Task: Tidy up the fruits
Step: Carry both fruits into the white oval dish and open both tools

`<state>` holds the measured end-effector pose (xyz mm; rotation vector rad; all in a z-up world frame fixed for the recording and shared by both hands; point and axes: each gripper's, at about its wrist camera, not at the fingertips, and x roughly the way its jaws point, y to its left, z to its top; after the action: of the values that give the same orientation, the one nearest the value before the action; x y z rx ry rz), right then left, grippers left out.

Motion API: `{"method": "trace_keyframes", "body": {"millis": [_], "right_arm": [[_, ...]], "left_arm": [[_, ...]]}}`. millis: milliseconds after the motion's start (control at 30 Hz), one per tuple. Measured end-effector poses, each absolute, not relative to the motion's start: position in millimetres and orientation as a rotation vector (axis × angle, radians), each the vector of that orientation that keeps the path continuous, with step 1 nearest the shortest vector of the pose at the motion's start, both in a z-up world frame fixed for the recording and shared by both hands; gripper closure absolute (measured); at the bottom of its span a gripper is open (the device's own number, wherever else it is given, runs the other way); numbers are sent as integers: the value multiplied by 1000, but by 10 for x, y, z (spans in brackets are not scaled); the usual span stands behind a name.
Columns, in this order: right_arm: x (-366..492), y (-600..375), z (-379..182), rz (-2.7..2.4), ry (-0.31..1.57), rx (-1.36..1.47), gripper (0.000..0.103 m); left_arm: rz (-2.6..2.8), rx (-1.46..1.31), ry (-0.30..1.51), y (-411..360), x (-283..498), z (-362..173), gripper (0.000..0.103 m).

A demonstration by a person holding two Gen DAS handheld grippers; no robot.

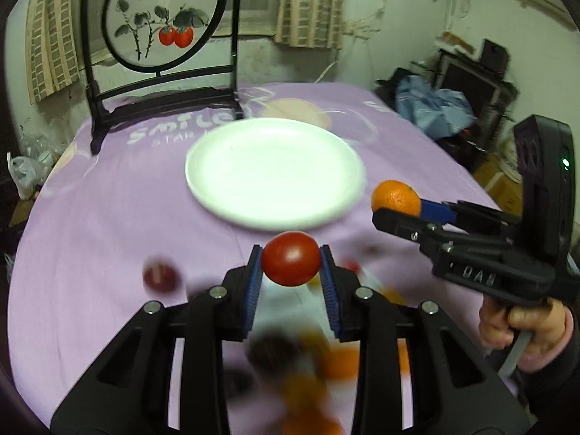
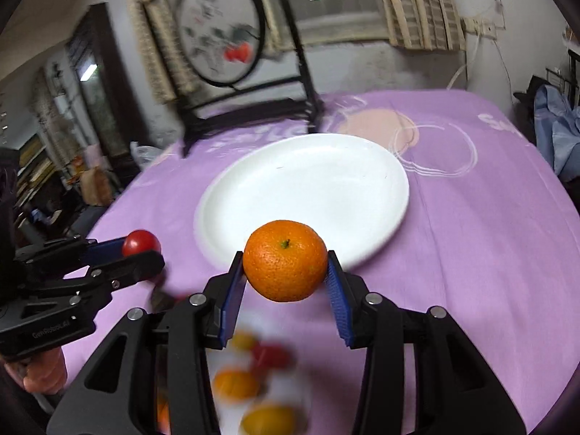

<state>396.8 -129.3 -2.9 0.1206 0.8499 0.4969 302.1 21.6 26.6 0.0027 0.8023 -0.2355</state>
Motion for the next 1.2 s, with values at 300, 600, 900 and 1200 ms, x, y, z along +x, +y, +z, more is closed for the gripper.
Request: {"method": "trace_keyframes", "body": {"millis": [300,600,900,1200], "right_arm": [[4614,-954,-431,465,977,12,59],[4493,-1071,-320,435,957,28,48],[3382,-1571,184,523,766,147,37],[2333,-1609,-74,527,817,127,37]], "left_arm": [[-131,-16,974,280,4335,-192,71],[-93,-26,1032,292,4392,-447,60],[-53,-51,788,445,3234,206,7],[-65,-139,768,591,1860,-150,4]]}}
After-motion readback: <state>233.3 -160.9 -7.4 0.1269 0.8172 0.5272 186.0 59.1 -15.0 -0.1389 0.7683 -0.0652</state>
